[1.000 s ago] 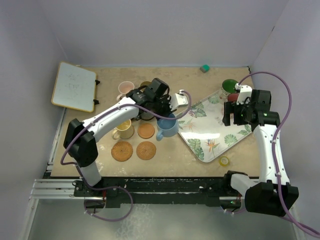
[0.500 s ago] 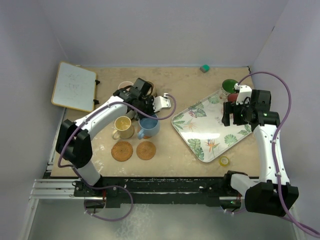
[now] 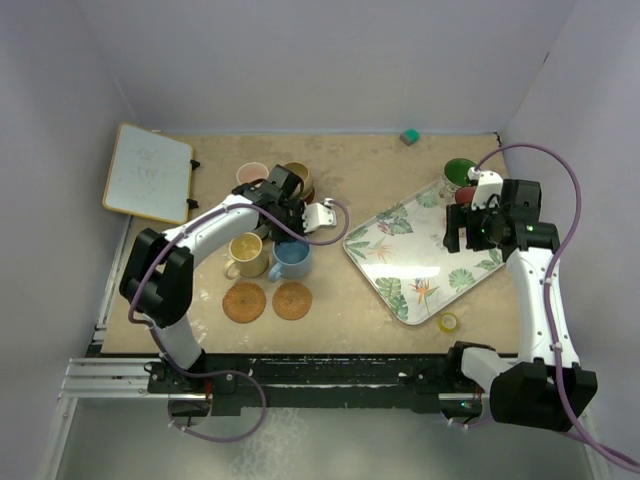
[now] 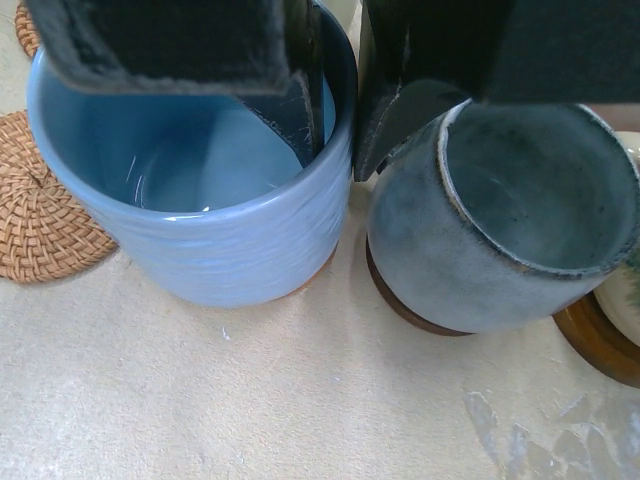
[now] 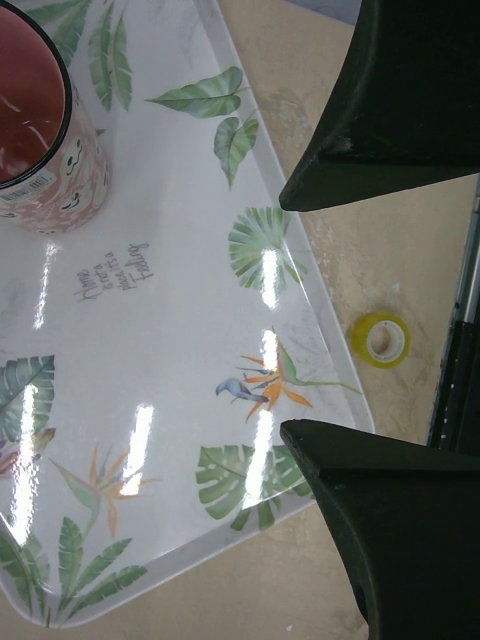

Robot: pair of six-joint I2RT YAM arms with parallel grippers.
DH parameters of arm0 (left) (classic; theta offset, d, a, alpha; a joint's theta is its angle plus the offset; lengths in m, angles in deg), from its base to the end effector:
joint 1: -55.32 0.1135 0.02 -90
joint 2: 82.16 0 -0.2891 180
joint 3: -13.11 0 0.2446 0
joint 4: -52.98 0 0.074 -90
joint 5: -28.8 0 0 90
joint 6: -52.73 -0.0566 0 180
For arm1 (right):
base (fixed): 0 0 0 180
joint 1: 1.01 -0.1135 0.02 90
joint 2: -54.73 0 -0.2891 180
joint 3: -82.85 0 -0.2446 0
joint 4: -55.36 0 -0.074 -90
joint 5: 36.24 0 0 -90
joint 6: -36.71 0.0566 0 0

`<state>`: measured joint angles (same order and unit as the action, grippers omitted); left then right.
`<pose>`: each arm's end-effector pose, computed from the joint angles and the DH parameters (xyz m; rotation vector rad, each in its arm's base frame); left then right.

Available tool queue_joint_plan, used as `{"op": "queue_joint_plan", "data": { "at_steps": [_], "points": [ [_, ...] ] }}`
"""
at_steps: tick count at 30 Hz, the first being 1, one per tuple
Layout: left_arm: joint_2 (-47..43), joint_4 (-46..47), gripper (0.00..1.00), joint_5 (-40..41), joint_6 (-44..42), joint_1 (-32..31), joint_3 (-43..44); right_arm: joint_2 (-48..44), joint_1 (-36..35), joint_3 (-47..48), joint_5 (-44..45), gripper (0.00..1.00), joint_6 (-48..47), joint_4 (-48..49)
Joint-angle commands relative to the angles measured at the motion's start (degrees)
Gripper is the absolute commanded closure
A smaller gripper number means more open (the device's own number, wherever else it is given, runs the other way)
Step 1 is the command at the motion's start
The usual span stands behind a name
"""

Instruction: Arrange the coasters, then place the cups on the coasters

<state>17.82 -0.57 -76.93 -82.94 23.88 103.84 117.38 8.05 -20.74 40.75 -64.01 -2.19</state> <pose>0.3079 -0.2062 0.2446 1.7045 1.9979 -0.2811 0.2173 -0.0217 0.3391 -0.1458 2.3078 0.0902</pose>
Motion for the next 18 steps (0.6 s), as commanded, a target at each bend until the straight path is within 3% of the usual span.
{"op": "queue_joint_plan", "data": {
  "at_steps": [1, 18],
  "points": [
    [-0.6, 4.6, 0.97, -1.9, -2.2, 1.0, 0.7, -0.1, 0.3, -0.3, -1.3, 0.13, -0.7, 0.7],
    [1.5, 3.9, 0.97, -2.1, -3.6, 1.6, 0.7, 0.4, 0.3, -0.2, -1.7, 0.13, -0.8, 0.5]
  ]
}}
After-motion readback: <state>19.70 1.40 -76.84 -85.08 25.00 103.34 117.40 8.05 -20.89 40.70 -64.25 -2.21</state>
